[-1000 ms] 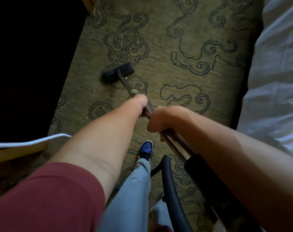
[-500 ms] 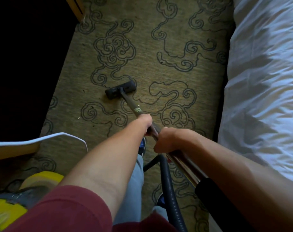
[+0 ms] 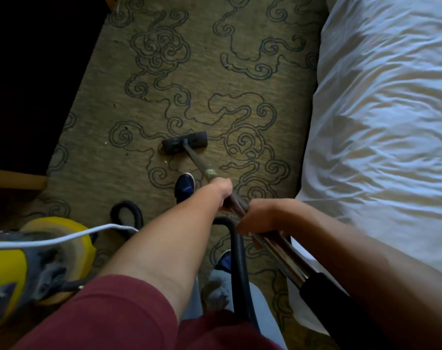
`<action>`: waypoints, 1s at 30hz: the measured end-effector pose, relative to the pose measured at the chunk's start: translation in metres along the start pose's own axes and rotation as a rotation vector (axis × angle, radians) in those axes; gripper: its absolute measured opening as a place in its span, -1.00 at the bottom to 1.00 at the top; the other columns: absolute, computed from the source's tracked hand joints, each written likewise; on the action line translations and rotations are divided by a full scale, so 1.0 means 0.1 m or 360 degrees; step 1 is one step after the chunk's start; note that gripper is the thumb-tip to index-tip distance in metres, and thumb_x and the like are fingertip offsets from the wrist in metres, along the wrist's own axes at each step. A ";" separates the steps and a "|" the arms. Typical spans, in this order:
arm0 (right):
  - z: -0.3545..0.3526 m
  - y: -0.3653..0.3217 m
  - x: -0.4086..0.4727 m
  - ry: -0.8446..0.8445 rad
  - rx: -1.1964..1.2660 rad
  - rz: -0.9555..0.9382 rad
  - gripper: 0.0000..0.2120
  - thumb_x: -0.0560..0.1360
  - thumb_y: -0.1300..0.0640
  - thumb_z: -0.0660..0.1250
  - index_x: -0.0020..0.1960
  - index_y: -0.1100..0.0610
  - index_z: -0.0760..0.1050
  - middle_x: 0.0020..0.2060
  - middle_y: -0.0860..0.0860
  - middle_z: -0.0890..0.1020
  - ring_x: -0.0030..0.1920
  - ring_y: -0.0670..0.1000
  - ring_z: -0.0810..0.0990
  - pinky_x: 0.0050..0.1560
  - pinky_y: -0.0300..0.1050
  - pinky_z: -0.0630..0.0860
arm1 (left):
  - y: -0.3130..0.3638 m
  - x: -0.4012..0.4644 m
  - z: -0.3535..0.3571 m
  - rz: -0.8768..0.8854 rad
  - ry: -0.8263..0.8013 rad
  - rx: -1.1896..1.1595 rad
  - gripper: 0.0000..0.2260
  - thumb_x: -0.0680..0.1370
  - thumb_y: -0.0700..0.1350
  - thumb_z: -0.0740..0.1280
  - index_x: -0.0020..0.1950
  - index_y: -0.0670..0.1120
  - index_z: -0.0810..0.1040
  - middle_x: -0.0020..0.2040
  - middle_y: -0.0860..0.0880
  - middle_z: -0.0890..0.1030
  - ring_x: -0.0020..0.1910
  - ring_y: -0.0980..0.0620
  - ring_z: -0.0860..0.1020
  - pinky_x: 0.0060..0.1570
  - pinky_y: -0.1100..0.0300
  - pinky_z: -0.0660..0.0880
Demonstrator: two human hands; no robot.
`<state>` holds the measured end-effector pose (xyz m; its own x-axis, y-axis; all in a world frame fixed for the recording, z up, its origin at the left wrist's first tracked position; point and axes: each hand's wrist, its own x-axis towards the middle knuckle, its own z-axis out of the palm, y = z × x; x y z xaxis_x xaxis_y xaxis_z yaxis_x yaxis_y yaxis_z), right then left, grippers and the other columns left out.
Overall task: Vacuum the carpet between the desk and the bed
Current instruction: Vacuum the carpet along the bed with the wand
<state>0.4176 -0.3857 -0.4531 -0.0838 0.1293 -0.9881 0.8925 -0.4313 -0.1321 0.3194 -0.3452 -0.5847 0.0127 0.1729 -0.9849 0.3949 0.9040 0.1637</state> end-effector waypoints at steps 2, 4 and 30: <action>0.14 0.11 -0.06 -0.0057 0.0039 0.0022 -0.79 0.49 0.07 0.34 0.03 0.20 0.52 -0.10 0.15 0.72 -0.11 0.10 0.73 0.08 0.07 0.64 | -0.18 -0.06 0.09 -0.0018 0.0004 -0.0027 -0.68 0.70 0.01 0.07 0.14 -0.24 0.40 -0.07 -0.24 0.61 -0.13 -0.19 0.63 -0.12 -0.05 0.63; 0.24 0.16 -0.11 -0.0093 0.0057 0.0026 -0.82 0.49 0.10 0.34 -0.03 0.21 0.51 -0.10 0.16 0.73 -0.11 0.12 0.73 0.06 0.08 0.64 | -0.31 -0.12 0.14 -0.0022 0.0016 -0.0042 -0.71 0.69 0.00 0.08 0.09 -0.22 0.39 -0.16 -0.20 0.56 -0.26 -0.14 0.58 -0.43 0.08 0.57; 0.18 -2.04 0.01 0.0013 -0.0373 -0.0482 -0.84 0.43 0.06 0.35 -0.24 0.13 0.46 -0.20 0.13 0.70 -0.14 0.14 0.71 0.00 0.07 0.66 | -0.31 -0.31 -2.22 0.0075 0.0442 -0.0387 -0.57 0.69 -0.05 0.02 0.02 -0.35 0.52 -0.42 -0.26 0.62 -0.52 -0.13 0.60 -0.55 0.14 0.53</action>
<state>0.2279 -0.3138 -0.4288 -0.3567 0.2273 -0.9061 0.9050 -0.1568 -0.3956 0.1022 -0.2918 -0.5469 -0.2370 0.2857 -0.9285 0.1696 0.9533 0.2501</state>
